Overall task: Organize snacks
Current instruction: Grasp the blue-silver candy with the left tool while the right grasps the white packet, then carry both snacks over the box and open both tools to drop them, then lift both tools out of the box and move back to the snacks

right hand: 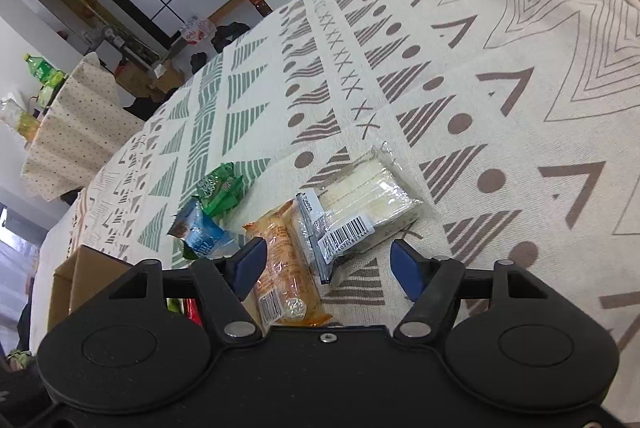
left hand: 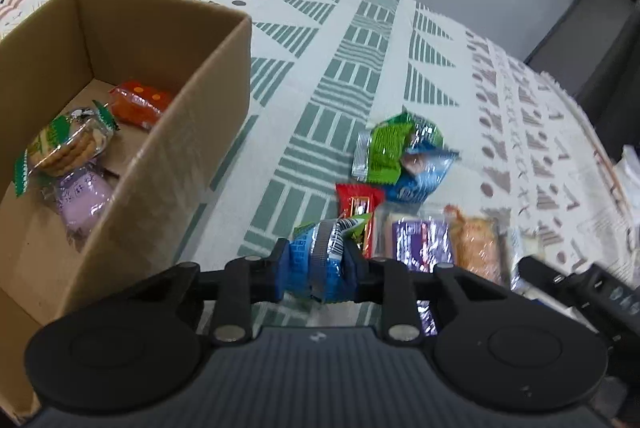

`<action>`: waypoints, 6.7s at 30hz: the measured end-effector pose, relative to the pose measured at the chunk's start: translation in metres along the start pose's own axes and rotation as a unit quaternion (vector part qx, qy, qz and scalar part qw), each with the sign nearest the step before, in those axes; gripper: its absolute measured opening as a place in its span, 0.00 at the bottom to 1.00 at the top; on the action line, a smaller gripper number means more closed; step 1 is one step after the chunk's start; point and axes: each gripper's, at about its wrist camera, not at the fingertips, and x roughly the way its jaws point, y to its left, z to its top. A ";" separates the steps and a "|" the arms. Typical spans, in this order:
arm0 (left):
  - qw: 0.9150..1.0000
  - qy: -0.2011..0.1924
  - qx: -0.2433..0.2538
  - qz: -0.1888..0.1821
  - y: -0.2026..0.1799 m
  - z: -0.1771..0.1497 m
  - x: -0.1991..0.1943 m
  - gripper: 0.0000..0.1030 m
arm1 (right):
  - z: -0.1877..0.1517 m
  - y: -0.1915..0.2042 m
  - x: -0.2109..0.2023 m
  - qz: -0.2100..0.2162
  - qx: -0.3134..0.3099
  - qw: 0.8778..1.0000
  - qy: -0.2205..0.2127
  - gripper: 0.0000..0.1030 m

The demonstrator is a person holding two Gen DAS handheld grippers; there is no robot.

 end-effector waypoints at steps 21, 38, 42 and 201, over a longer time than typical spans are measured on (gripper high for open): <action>1.000 -0.012 0.004 -0.017 0.002 0.014 -0.019 0.26 | 0.005 -0.001 0.001 -0.023 0.004 1.000 -0.008 0.03; 0.998 -0.061 0.004 -0.010 0.003 0.011 -0.076 0.26 | 0.001 0.028 -0.050 0.076 -0.013 0.996 -0.053 0.00; 0.998 -0.066 -0.001 -0.004 0.010 0.006 -0.086 0.26 | -0.011 0.036 -0.061 0.085 -0.037 0.995 -0.036 0.00; 0.999 0.023 -0.002 -0.036 -0.043 -0.028 -0.046 0.91 | -0.006 -0.002 -0.077 0.064 0.043 0.996 -0.044 0.91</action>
